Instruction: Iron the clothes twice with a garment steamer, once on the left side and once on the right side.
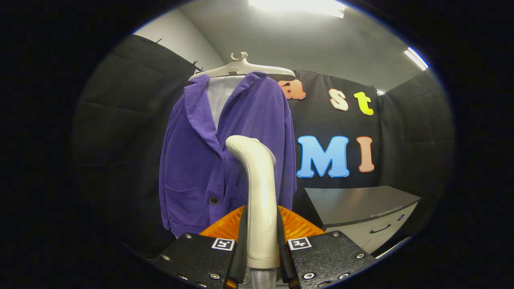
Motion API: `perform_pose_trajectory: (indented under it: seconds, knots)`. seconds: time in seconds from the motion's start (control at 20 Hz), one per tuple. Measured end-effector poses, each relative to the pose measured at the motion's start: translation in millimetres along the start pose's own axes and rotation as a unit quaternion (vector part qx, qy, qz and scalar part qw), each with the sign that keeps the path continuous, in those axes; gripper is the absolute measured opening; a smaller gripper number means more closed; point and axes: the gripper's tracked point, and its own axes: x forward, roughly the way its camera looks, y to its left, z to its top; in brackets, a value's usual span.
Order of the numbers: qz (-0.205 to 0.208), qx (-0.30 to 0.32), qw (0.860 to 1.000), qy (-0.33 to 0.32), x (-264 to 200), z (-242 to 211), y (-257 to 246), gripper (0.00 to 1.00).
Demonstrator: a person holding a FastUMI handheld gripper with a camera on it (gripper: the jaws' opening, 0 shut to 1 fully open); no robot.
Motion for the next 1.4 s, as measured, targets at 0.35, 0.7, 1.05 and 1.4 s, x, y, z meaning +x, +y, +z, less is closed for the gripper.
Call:
perform_pose_trajectory:
  seconds: [0.35, 0.7, 1.05, 1.4]
  knots:
    - [0.001, -0.008, 0.999, 0.038, -11, -44, 1, 0.34]
    - [-0.006, -0.017, 0.998, 0.059, -21, -78, 3, 0.34]
    - [-0.004, -0.027, 0.996, 0.090, -32, -123, 7, 0.34]
    - [0.004, -0.026, 0.990, 0.140, -44, -178, 13, 0.34]
